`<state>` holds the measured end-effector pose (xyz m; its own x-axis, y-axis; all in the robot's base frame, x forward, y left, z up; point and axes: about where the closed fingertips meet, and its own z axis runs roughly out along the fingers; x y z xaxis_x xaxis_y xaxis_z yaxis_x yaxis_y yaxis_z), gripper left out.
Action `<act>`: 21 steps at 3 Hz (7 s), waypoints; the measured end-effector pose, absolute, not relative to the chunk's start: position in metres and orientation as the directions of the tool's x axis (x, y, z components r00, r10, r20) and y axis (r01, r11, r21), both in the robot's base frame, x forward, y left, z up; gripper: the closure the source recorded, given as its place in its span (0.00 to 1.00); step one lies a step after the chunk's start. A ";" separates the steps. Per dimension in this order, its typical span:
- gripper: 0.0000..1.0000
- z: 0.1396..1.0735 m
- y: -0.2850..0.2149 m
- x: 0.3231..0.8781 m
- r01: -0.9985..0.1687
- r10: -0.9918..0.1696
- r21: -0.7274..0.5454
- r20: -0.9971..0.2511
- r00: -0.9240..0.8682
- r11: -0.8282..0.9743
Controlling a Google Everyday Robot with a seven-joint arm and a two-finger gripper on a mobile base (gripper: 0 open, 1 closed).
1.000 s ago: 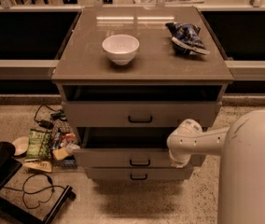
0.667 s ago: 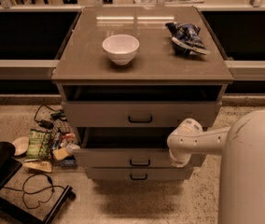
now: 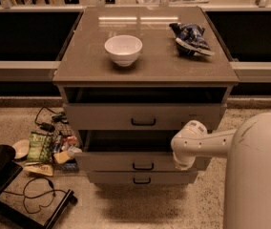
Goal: Open middle drawer
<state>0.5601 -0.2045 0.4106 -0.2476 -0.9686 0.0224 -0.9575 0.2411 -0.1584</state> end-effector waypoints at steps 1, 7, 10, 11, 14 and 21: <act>1.00 0.411 -0.205 0.560 -0.957 -0.969 -0.158 0.022 -0.248 0.241; 0.00 0.411 -0.205 0.560 -0.958 -0.969 -0.158 0.022 -0.248 0.241; 0.00 0.412 -0.210 0.575 -0.961 -0.968 -0.116 -0.016 -0.249 0.250; 0.18 0.408 -0.211 0.564 -0.958 -0.964 -0.107 -0.019 -0.267 0.267; 0.95 0.401 -0.215 0.531 -0.947 -0.949 -0.056 -0.015 -0.315 0.315; 1.00 0.401 -0.226 0.455 -0.898 -0.905 0.117 0.086 -0.416 0.424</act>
Offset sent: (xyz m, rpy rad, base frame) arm -0.1490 -0.0163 0.1606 0.0352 0.0549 -0.1075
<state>0.4553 -0.2264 0.4011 -0.4163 -0.9052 0.0855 -0.8981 0.4240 0.1167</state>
